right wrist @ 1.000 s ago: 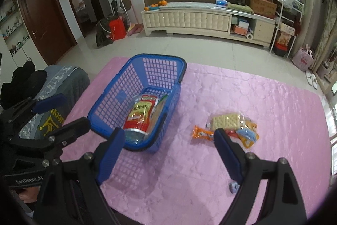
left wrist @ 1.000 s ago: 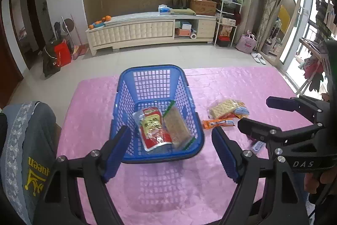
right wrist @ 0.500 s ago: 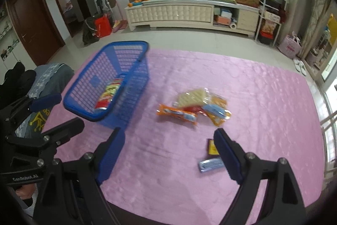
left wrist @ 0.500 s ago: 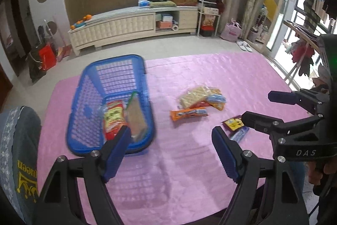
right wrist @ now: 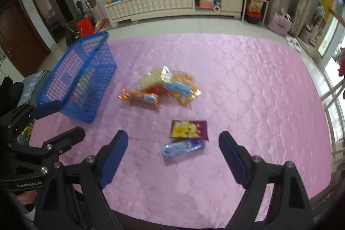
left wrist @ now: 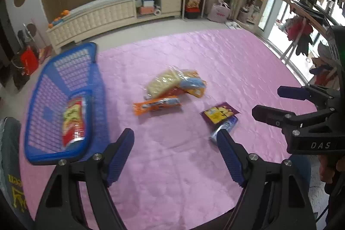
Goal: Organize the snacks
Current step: 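Move both tools back over the remaining snacks on the table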
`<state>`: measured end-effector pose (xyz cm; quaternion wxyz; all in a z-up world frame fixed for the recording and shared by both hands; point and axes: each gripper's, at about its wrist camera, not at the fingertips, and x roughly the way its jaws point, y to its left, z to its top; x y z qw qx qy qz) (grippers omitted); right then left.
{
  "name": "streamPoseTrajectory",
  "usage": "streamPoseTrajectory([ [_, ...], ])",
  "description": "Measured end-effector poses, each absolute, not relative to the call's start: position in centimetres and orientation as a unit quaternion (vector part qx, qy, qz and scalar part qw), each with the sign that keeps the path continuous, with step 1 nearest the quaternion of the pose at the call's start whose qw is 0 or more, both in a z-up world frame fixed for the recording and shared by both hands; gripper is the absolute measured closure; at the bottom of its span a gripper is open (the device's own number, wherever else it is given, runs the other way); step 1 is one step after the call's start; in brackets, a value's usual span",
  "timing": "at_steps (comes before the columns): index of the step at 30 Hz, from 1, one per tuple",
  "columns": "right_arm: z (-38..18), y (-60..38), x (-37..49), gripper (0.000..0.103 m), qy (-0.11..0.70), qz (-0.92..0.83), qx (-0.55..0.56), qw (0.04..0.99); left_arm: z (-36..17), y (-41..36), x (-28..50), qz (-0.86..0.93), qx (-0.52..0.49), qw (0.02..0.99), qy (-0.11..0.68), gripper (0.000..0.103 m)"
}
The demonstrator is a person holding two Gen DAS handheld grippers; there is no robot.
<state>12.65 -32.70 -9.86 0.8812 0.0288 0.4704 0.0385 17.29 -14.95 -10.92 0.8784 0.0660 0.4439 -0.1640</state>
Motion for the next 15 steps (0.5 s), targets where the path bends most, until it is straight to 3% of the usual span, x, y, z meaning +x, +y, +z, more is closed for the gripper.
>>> streamPoseTrajectory([
  [15, -16.8, -40.0, 10.6, 0.014, 0.499, -0.006, 0.081, 0.863, -18.8, -20.6, 19.9, -0.215, 0.105, 0.823, 0.515, 0.026],
])
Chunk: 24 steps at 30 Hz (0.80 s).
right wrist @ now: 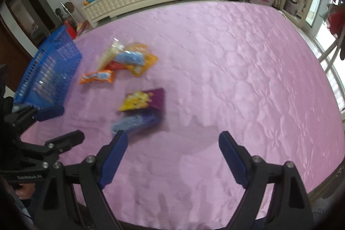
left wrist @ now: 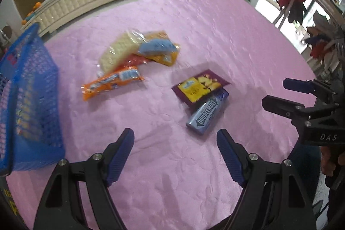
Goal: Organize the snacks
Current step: 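Move both tools back over the remaining snacks on the table, then grasp the blue Doublemint tin with the left tool while the right tool grasps the purple chip bag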
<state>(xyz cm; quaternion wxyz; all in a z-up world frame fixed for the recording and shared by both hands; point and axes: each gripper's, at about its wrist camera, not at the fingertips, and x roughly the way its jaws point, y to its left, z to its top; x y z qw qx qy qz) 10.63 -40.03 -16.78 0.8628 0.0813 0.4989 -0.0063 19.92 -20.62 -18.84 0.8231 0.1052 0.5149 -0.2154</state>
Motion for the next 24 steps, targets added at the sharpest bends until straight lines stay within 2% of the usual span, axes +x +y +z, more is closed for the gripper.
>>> streamPoseTrajectory([
  [10, -20.2, -42.6, 10.4, 0.014, 0.515, 0.009, 0.118, 0.849, -22.2, -25.0, 21.1, -0.273, 0.17, 0.78, 0.536, 0.026],
  [20, -20.8, -43.9, 9.9, 0.014, 0.515, 0.004, 0.121, 0.848, -23.2, -28.6, 21.6, -0.294, 0.216, 0.773, 0.518, 0.026],
  [22, -20.8, -44.1, 9.9, 0.014, 0.518, 0.003, 0.118, 0.847, -23.7, -28.7, 22.0, -0.296, 0.213, 0.772, 0.52, 0.033],
  [24, -20.6, -44.3, 9.8, 0.014, 0.519, 0.001, 0.114, 0.847, -24.2, -28.7, 22.2, -0.297, 0.209, 0.768, 0.528, 0.046],
])
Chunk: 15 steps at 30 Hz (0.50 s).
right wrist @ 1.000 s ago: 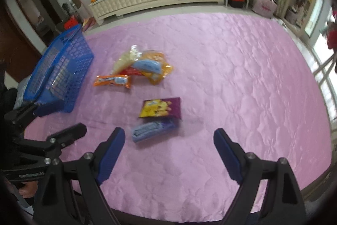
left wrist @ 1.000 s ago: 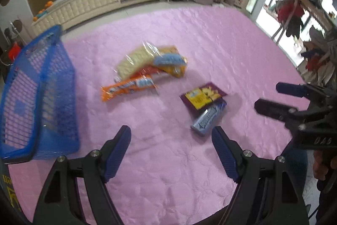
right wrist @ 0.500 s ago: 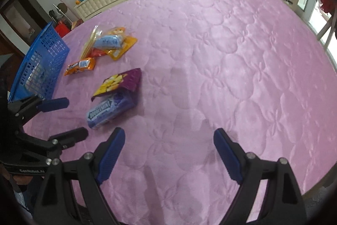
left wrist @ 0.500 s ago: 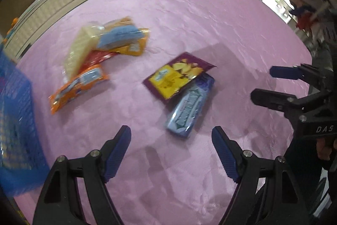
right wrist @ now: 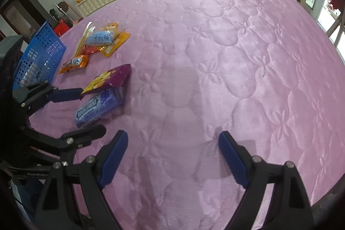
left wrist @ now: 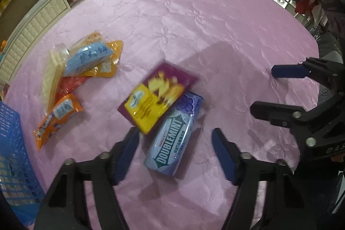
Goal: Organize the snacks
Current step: 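Grasp the blue Doublemint tin with the left tool while the right tool grasps the purple chip bag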
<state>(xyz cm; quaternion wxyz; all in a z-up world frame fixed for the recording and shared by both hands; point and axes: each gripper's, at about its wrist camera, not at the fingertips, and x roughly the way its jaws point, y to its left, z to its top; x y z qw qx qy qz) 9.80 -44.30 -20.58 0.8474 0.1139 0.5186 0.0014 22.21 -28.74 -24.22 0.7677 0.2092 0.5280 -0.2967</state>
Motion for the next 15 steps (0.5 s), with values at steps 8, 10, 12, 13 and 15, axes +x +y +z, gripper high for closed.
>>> streamPoseTrajectory([
  [8, -20.4, -44.0, 9.8, 0.014, 0.527, -0.003, 0.114, 0.842, -24.5, -28.3, 21.5, -0.3, 0.202, 0.767, 0.529, 0.071],
  [10, -20.4, -43.6, 10.0, 0.014, 0.53, -0.004, 0.113, 0.841, -24.5, -27.7, 21.2, -0.297, 0.199, 0.77, 0.528, 0.071],
  [12, -20.3, -43.1, 10.2, 0.014, 0.532, -0.002, 0.109, 0.84, -24.5, -27.3, 20.6, -0.293, 0.201, 0.775, 0.523, 0.071],
  [13, -20.2, -42.7, 10.4, 0.014, 0.532, -0.001, 0.105, 0.84, -24.4, -27.0, 20.2, -0.291, 0.199, 0.776, 0.522, 0.072],
  [15, -20.1, -41.9, 10.6, 0.014, 0.535, 0.002, 0.095, 0.84, -24.1, -26.2, 19.5, -0.288, 0.192, 0.781, 0.52, 0.072],
])
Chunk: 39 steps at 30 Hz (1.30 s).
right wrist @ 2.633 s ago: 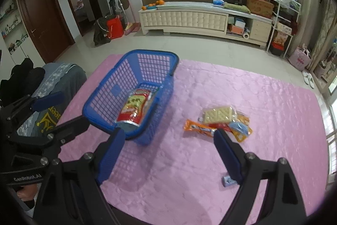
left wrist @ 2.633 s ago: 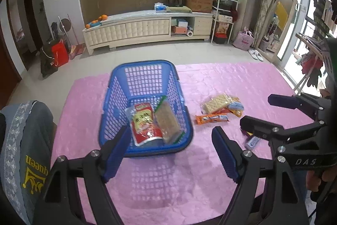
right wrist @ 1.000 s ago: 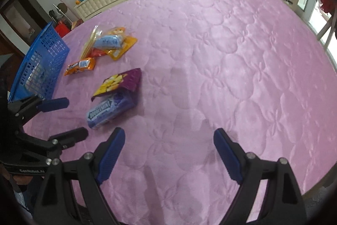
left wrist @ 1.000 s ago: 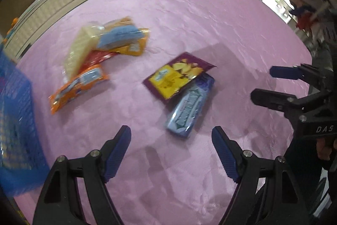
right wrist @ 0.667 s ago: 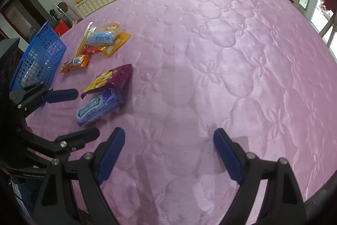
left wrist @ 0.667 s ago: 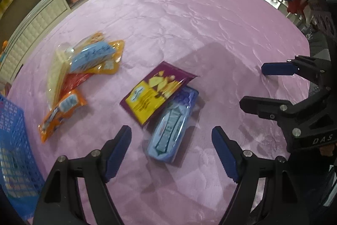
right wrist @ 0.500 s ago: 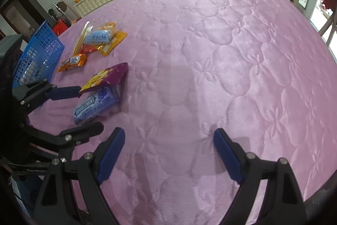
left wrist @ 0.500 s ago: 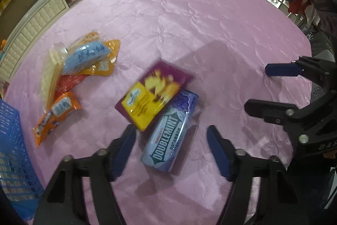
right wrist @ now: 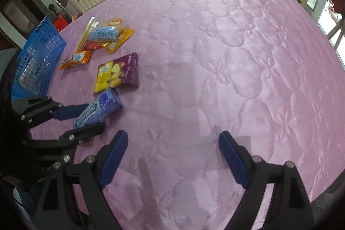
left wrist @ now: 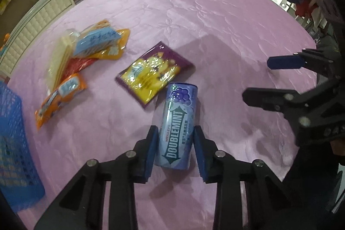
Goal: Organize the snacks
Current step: 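Grasp the blue Doublemint tin with the left tool while the right tool grasps the purple chip bag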
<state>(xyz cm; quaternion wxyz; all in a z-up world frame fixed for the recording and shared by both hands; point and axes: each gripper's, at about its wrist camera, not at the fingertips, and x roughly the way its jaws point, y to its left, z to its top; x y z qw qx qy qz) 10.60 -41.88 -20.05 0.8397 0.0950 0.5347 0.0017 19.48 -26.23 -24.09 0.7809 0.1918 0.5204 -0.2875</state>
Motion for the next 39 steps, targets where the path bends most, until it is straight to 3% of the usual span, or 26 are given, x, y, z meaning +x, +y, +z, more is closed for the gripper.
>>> streamPoseTrajectory([
  [19, -21.1, -35.3, 19.5, 0.014, 0.55, 0.011, 0.066, 0.833, -22.2, -16.2, 20.8, -0.189, 0.124, 0.838, 0.497, 0.074],
  [32, -22.4, -31.8, 22.9, 0.014, 0.546, -0.006, 0.01, 0.838, -21.9, -14.2, 21.4, -0.171, 0.102, 0.85, 0.488, 0.074],
  [39, -22.6, -30.9, 22.3, 0.036, 0.53, -0.001, -0.021, 0.848, -21.4, -14.4, 20.3, -0.178, 0.104, 0.854, 0.477, 0.074],
])
